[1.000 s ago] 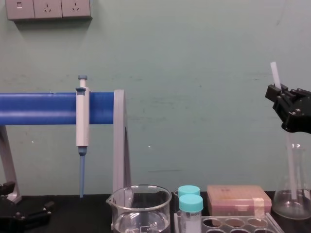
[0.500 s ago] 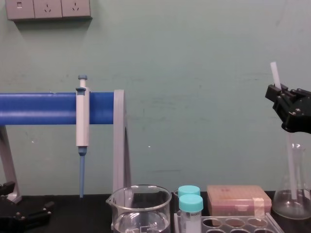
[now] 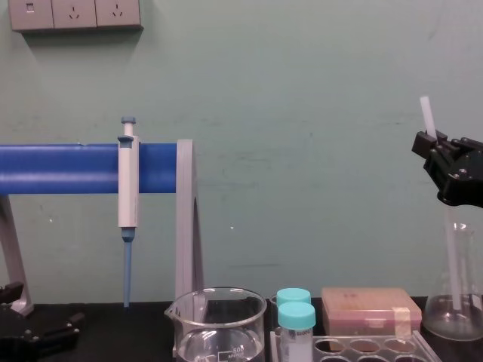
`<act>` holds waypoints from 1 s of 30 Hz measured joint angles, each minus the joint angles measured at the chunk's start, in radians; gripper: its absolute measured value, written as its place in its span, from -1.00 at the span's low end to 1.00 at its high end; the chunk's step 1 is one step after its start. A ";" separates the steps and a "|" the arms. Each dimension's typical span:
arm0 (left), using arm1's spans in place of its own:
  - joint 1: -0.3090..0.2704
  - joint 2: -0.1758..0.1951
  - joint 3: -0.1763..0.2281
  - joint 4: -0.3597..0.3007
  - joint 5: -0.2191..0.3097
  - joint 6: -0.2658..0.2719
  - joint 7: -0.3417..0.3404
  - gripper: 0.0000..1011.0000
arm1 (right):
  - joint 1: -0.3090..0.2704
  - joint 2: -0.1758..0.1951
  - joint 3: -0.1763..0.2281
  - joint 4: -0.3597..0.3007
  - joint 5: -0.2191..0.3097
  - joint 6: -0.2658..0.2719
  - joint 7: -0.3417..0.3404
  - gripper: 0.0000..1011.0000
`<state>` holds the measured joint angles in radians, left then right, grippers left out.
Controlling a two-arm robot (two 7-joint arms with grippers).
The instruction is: Pick up the stirring rod with one hand, then place it down.
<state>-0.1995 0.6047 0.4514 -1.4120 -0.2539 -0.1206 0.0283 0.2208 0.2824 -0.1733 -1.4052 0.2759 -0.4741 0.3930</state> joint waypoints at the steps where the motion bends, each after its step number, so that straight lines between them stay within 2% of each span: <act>1: 0.000 0.000 0.000 0.000 0.000 0.000 0.000 0.98 | 0.000 0.000 0.000 0.000 0.000 0.000 0.000 -0.87; 30: 0.000 0.000 0.000 0.000 0.000 0.000 0.000 0.98 | 0.000 0.000 0.000 0.000 0.000 0.000 0.000 -0.87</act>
<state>-0.1995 0.6047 0.4514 -1.4120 -0.2539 -0.1205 0.0283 0.2208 0.2825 -0.1733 -1.4052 0.2759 -0.4741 0.3930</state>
